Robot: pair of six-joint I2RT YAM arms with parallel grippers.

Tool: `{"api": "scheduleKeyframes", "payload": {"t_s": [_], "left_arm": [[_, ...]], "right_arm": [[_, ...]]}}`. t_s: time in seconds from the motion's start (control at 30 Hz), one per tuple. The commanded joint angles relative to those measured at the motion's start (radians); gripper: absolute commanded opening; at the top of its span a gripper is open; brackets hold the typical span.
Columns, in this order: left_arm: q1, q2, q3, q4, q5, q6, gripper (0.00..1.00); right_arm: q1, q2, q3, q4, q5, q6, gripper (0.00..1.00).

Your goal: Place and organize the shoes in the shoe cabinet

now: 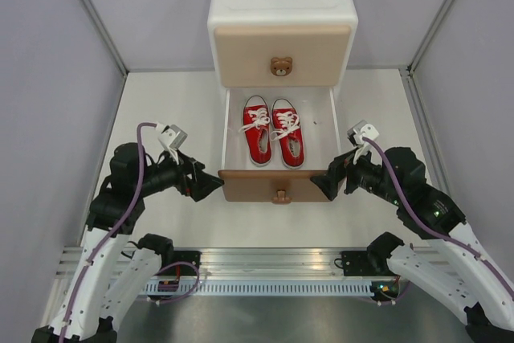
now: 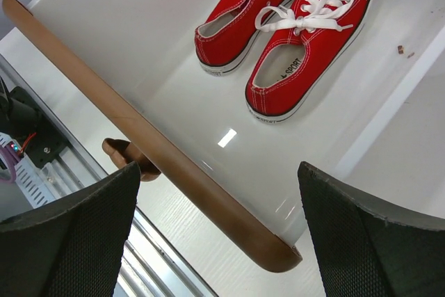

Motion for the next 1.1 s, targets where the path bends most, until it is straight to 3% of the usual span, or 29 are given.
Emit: {"api": "scheduleKeyframes", "payload": {"t_s": [0.0,0.4,0.63,0.83,1.07], "left_arm": [[-0.020,0.018,0.025,0.032,0.033,0.046,1.00],[-0.141,0.087,-0.007,0.078,-0.113,0.004,0.99],[-0.238,0.114,-0.019,0.191,-0.315,-0.075,0.99],[-0.248,0.131,-0.007,0.276,-0.426,-0.144,0.99],[-0.252,0.180,0.042,0.340,-0.466,-0.177,0.99]], "right_arm": [[-0.001,-0.004,0.031,-0.044,-0.023,0.011,0.98],[-0.001,0.018,0.045,-0.067,0.030,0.027,0.98],[-0.001,0.028,0.067,-0.051,0.107,0.027,0.98],[0.000,-0.004,0.117,-0.051,0.248,0.031,0.98],[-0.001,-0.004,0.143,-0.118,0.228,0.038,0.98]]}}
